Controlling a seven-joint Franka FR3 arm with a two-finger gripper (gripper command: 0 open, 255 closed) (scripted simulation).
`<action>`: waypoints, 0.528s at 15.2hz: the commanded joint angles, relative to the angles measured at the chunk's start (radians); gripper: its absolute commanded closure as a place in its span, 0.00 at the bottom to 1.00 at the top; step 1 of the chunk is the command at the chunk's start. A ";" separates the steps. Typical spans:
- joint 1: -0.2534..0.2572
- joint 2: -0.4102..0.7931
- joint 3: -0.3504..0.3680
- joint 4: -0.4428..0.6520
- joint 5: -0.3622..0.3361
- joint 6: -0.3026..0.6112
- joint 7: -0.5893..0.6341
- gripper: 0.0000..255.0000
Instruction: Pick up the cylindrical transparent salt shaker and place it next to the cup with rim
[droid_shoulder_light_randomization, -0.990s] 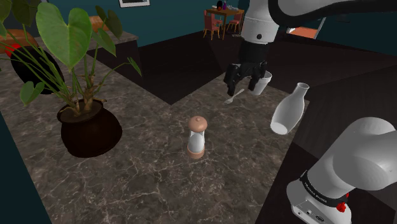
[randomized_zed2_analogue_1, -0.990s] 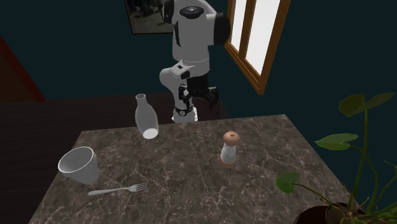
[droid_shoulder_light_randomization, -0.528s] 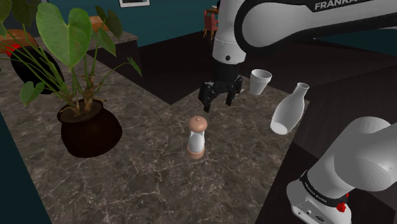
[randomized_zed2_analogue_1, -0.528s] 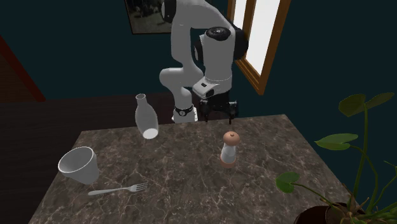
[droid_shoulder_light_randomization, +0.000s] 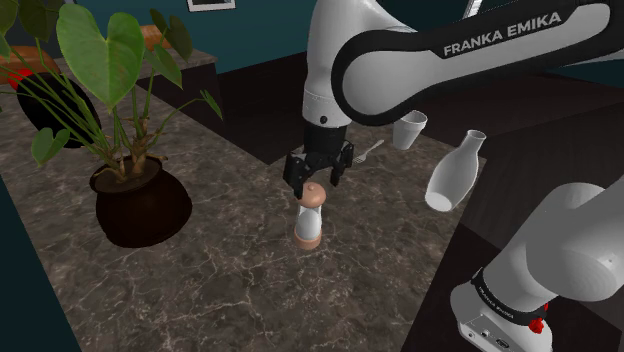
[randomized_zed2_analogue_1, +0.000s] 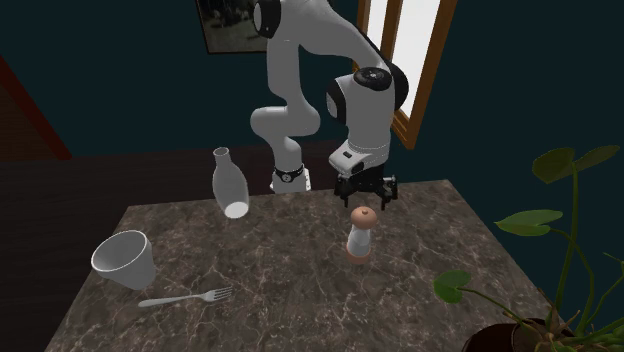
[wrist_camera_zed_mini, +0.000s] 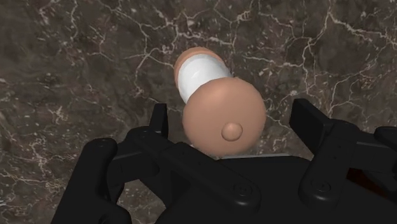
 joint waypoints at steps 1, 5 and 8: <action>0.003 0.008 0.007 -0.022 0.003 0.031 0.003 0.00; 0.004 0.023 0.015 -0.045 0.003 0.068 0.005 0.00; 0.004 0.023 0.015 -0.045 0.003 0.068 0.005 0.00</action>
